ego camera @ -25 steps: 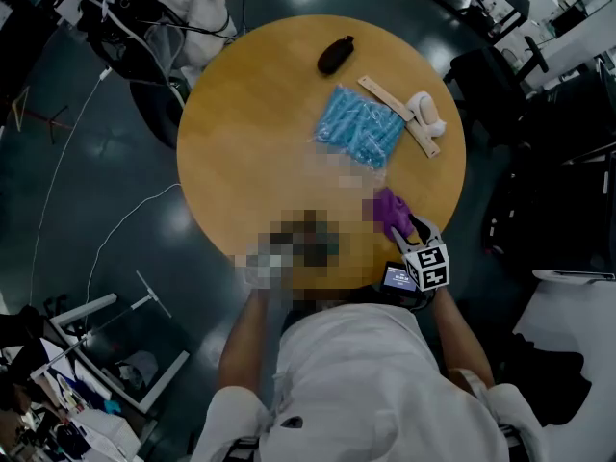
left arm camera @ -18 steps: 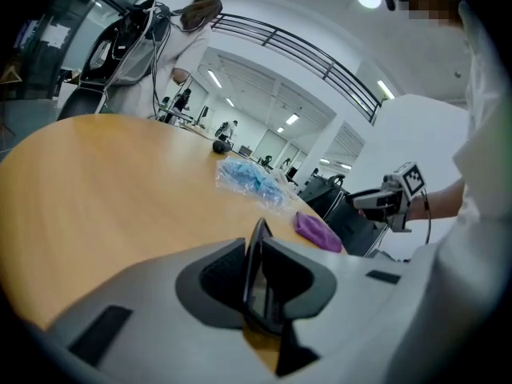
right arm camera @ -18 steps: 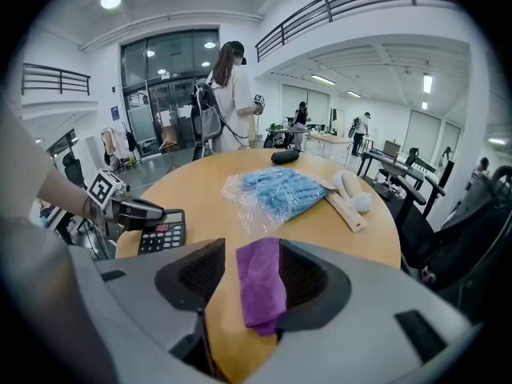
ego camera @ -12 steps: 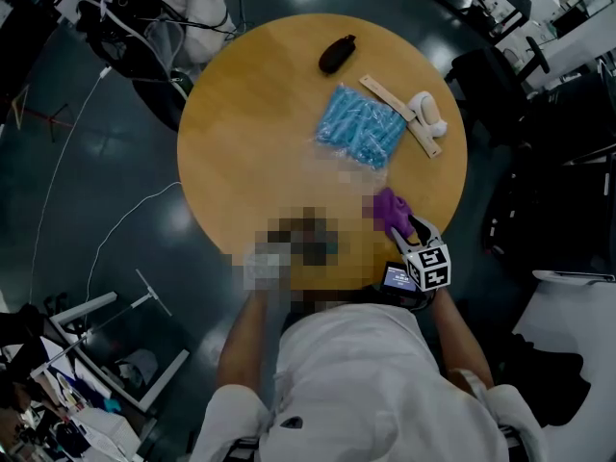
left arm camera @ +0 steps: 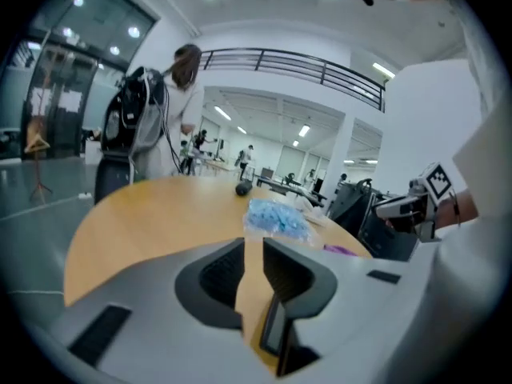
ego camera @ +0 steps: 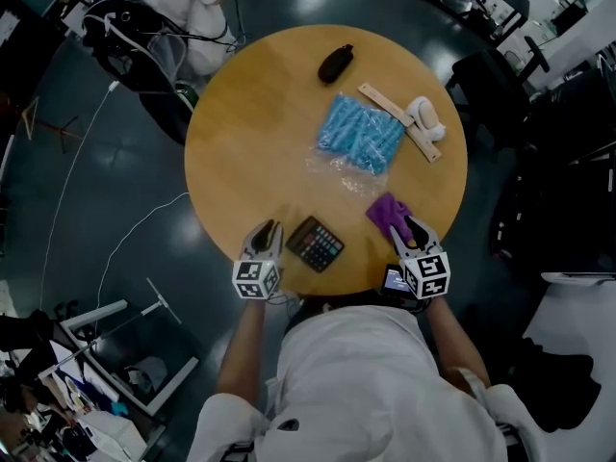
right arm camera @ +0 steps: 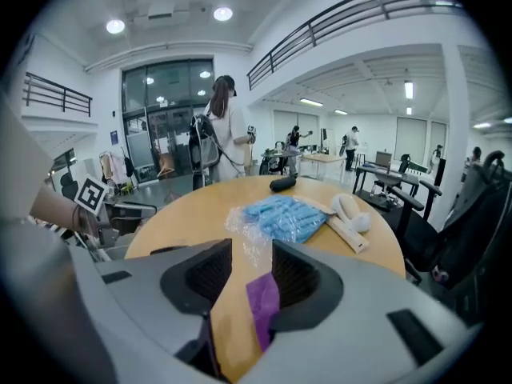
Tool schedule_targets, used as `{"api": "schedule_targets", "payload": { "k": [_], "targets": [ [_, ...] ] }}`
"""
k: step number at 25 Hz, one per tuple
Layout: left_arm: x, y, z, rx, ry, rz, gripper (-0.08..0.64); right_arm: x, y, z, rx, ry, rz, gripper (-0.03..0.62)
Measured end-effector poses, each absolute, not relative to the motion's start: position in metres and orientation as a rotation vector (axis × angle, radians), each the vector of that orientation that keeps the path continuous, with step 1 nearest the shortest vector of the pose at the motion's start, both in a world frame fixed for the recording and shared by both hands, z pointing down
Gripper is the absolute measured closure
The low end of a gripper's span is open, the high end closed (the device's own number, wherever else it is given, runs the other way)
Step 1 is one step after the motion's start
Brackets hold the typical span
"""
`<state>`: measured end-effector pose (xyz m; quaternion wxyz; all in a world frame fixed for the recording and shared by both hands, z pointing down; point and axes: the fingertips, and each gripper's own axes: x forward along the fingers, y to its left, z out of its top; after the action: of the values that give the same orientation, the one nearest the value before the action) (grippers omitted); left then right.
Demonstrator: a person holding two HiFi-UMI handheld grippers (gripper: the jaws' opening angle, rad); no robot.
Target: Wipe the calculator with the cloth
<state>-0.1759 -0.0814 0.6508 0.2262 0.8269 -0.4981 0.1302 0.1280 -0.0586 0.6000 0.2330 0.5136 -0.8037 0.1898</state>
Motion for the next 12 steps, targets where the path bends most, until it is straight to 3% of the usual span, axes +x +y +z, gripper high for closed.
{"api": "schedule_targets", "payload": {
  "k": [5, 12],
  "targets": [
    [-0.172, -0.082, 0.537, 2.399, -1.664, 0.271, 0.517, 0.118, -0.067, 0.544, 1.537, -2.331, 0.455, 0.484],
    [-0.144, -0.067, 0.446, 2.438, -1.87, 0.15, 0.552, 0.108, -0.064, 0.457, 1.684, -2.455, 0.25, 0.536]
  ]
}}
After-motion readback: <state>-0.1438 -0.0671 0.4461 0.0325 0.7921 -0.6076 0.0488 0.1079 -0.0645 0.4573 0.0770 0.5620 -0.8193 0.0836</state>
